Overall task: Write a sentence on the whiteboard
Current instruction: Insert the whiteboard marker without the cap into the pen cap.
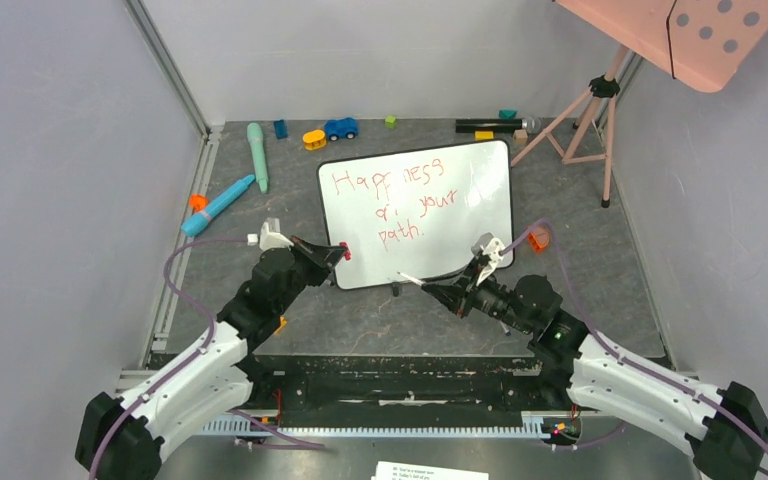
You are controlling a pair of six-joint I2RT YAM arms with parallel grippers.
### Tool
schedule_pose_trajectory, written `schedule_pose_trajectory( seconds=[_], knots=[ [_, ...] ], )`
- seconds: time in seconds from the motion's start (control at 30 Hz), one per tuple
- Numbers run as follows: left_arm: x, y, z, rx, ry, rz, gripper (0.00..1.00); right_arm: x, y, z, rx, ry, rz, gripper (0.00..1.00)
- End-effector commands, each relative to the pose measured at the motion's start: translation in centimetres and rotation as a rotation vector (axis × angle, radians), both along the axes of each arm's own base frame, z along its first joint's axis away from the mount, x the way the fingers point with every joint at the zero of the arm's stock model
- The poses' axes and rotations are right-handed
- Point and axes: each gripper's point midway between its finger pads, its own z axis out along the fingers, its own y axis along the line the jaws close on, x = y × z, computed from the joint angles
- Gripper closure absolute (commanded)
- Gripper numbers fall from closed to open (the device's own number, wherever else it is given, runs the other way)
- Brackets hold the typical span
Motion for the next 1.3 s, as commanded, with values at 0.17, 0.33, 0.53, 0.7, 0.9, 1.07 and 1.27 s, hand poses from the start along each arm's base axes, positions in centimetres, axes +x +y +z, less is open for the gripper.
schedule_pose_trajectory(
  seconds=[0.17,0.33,0.53,0.7,0.9,1.07,1.27],
  knots=[
    [0.3,-1.3,7.3,-0.431,-0.215,0.001,0.98,1.6,1.8,5.8,0.209,-0.126,-0.043,1.00],
    [0.0,0.0,8.7,-0.473,-0.273,0.052,0.98,1.8,2.7,6.3,0.257,-0.108,-0.042,1.00],
    [0.0,0.0,9.3,-0.482,-0.289,0.061,0.98,2.0,4.0,7.2,0.299,-0.093,-0.030,1.00],
    [0.1,-0.9,9.9,-0.491,-0.286,0.051,0.98,2.0,5.4,8.1,0.305,-0.103,-0.004,1.00],
    [0.0,-1.5,10.2,-0.514,-0.281,0.049,0.98,2.6,6.3,8.5,0.290,-0.122,-0.002,1.00],
    [-0.2,-1.8,10.4,-0.533,-0.274,0.043,0.98,3.0,6.6,8.3,0.274,-0.125,-0.011,1.00],
    [-0.3,-2.2,10.2,-0.539,-0.269,0.038,0.98,3.3,7.0,8.0,0.262,-0.123,-0.013,1.00]
  ],
)
